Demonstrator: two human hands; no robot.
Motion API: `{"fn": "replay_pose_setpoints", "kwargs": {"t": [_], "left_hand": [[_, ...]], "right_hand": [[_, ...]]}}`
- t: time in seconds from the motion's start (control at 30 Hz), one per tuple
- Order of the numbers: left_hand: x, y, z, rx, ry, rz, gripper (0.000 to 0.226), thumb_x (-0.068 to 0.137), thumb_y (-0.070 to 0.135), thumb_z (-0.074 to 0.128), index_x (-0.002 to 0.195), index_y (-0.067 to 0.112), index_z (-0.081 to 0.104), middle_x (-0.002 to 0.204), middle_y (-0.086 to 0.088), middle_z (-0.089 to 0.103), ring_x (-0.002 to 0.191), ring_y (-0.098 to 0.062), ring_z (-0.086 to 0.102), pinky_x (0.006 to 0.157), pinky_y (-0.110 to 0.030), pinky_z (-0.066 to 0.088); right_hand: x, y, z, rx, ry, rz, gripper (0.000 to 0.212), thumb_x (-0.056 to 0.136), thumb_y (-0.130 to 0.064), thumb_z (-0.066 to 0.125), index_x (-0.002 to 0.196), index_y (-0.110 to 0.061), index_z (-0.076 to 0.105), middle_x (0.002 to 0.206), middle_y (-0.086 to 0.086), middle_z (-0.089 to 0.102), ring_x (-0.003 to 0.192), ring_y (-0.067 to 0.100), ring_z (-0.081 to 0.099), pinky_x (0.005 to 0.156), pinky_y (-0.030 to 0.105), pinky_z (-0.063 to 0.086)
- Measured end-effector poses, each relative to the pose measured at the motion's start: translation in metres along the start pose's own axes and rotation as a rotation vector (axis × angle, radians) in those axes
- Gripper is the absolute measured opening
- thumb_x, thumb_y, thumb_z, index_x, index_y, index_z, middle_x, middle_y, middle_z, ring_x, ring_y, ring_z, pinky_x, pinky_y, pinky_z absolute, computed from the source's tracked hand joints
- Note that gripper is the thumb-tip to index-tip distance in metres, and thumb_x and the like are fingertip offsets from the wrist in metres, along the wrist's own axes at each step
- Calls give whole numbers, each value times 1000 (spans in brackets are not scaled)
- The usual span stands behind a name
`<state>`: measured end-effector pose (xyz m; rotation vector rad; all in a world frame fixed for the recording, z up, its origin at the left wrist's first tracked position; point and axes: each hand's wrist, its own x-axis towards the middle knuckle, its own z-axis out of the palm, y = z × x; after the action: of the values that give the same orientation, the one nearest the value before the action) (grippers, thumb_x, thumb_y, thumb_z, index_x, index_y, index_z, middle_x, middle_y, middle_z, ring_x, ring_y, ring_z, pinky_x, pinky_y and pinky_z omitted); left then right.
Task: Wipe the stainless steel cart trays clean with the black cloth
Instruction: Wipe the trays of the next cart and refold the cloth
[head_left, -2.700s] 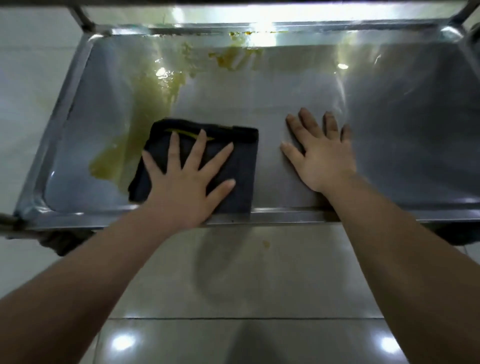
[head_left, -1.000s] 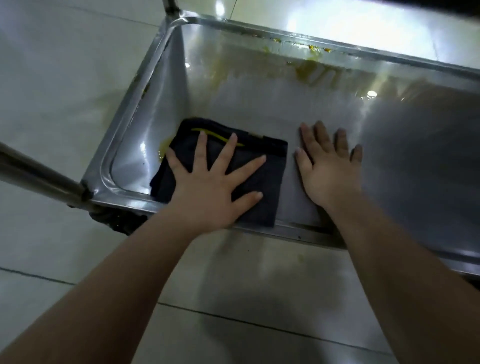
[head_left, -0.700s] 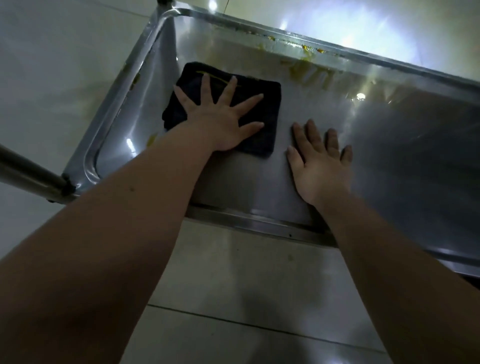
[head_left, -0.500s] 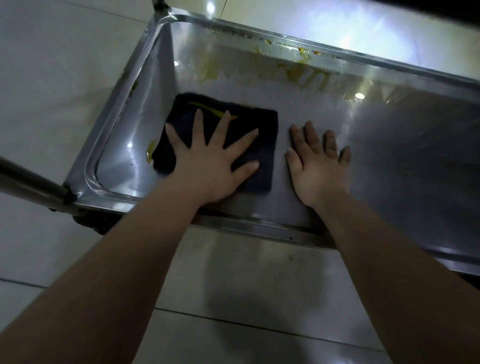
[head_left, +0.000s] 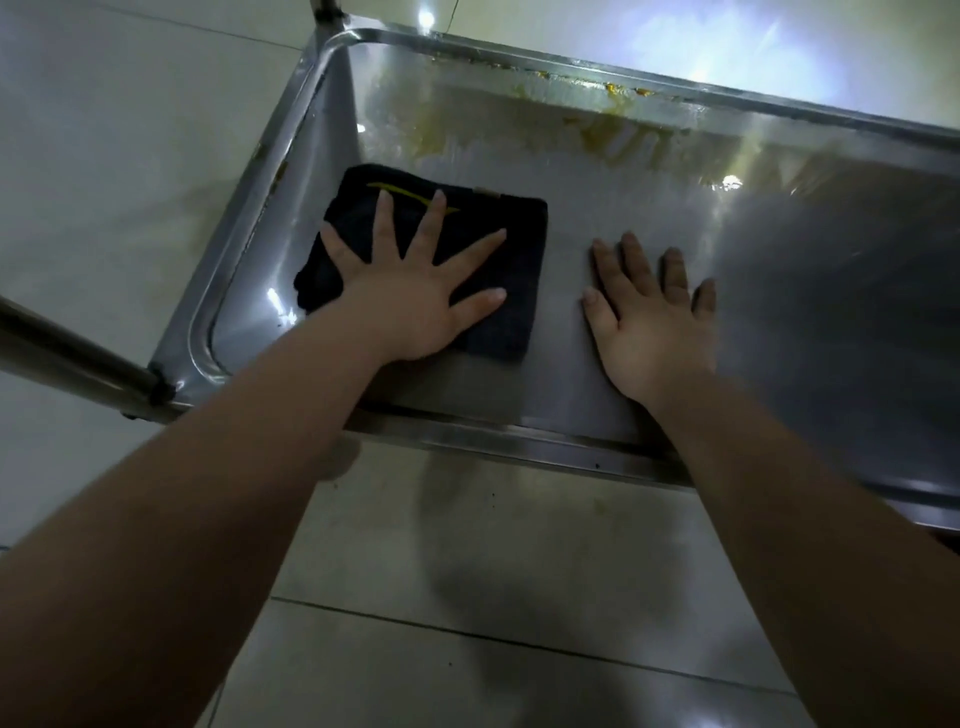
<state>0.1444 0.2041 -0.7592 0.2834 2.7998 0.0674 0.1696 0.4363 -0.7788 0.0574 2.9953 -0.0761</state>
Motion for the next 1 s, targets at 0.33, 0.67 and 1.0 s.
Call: {"fn": "replay_pose_setpoints", "kwargs": {"t": [0.33, 0.67, 1.0], "left_hand": [[22, 10, -7, -8, 37, -14, 64, 84, 83, 8, 141, 66, -15, 162, 7, -23, 147, -37, -22, 107, -75, -10], [-90, 10, 37, 22, 98, 14, 63, 74, 82, -11, 132, 68, -28, 160, 6, -29, 147, -39, -20, 108, -75, -4], [-76, 14, 34, 26, 97, 13, 66, 71, 83, -10, 132, 68, -30, 159, 6, -31, 146, -41, -22, 107, -77, -3]], "right_hand": [[2, 4, -2, 44, -17, -4, 56, 101, -56, 13, 154, -44, -3, 164, -13, -7, 151, 27, -9, 118, 57, -8], [1, 3, -2, 46, -17, -17, 56, 102, -55, 14, 154, -43, -3, 164, -12, -7, 151, 28, -9, 117, 59, -7], [-32, 1, -2, -15, -47, -82, 61, 99, -61, 12, 154, -43, -7, 164, -8, -10, 150, 33, -11, 117, 60, -5]]}}
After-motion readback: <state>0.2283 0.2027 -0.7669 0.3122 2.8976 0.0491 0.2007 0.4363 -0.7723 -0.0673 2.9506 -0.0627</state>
